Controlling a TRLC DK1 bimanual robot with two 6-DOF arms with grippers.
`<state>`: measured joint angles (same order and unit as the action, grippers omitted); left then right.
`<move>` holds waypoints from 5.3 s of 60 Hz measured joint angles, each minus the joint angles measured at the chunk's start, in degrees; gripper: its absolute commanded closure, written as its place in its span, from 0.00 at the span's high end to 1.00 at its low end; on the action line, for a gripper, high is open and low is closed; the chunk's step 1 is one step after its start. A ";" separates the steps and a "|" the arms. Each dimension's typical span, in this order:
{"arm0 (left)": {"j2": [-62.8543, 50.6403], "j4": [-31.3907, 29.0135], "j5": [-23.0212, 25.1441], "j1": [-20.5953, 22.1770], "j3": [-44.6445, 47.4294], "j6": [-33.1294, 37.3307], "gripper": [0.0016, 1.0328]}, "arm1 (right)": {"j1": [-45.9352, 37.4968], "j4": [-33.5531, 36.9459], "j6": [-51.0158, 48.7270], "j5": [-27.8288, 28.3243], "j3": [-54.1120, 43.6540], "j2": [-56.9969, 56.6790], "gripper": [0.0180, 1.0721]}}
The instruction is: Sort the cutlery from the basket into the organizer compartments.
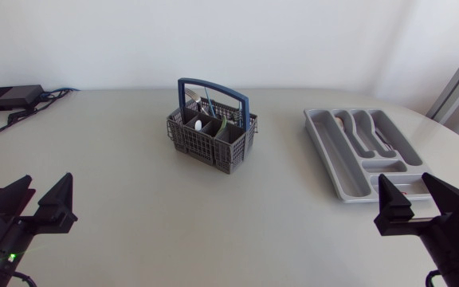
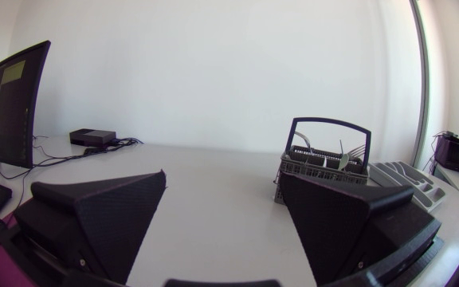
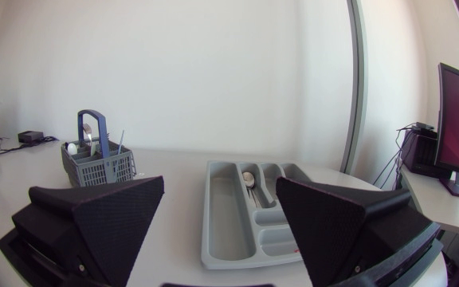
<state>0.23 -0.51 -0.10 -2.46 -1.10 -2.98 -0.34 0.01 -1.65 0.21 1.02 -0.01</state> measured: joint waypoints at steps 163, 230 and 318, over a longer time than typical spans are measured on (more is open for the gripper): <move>-71.97 -2.12 11.04 8.59 -37.92 16.59 0.91 | 24.39 3.91 -10.38 11.08 79.69 109.55 0.17; -79.06 0.22 11.85 11.04 -38.93 18.25 0.79 | 15.91 8.20 -17.94 22.05 43.82 66.73 0.83; -93.15 -5.97 20.28 21.70 -49.59 21.29 0.22 | 17.97 4.48 -19.50 18.40 39.08 81.48 0.07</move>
<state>-92.92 -6.48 20.18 19.25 -50.70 18.31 17.63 4.49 -21.15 18.61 40.10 81.47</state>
